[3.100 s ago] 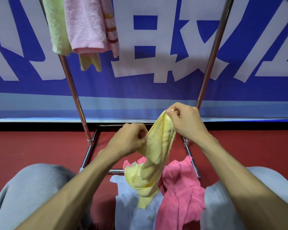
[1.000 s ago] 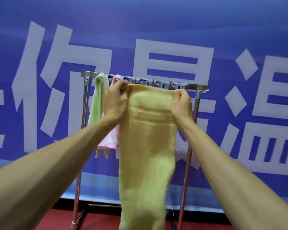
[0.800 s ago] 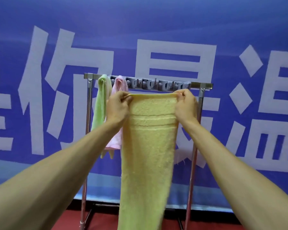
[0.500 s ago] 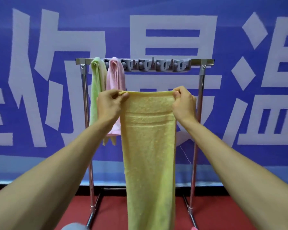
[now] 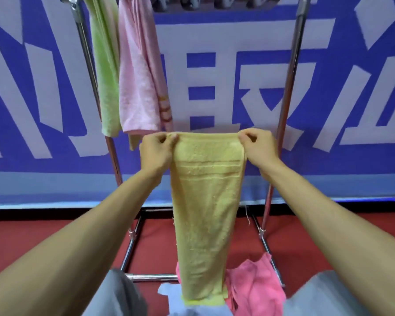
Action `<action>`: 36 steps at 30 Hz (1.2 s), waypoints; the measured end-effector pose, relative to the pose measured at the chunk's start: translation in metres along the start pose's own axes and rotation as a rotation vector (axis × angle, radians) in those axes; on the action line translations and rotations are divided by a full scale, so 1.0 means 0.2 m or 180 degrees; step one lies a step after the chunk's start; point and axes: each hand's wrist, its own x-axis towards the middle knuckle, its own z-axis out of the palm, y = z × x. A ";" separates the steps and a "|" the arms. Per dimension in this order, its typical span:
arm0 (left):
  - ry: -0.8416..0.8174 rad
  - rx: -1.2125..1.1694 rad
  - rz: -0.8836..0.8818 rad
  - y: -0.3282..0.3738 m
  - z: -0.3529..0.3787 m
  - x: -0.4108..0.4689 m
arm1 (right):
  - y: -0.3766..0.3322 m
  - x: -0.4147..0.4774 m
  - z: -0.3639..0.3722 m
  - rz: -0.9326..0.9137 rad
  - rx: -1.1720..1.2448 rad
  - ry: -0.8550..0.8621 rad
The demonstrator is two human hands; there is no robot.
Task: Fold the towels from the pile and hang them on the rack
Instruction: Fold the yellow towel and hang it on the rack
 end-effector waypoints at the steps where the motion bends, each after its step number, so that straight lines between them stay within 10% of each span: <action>1: -0.0075 0.0060 -0.0194 -0.08 0.02 -0.04 | 0.08 -0.03 0.02 0.0173 0.0022 -0.0041; 13: -0.0808 -0.1658 -0.2850 -0.51 0.15 -0.36 | 0.42 -0.34 0.14 0.2315 0.1956 -0.0306; 25: -0.0574 -0.1451 -0.2377 -0.41 0.02 -0.40 | 0.38 -0.43 0.10 0.2798 0.2415 -0.0202; 36: -0.0352 -0.1470 -0.1795 -0.35 0.28 -0.54 | 0.26 -0.52 0.29 0.1705 0.1625 -0.0757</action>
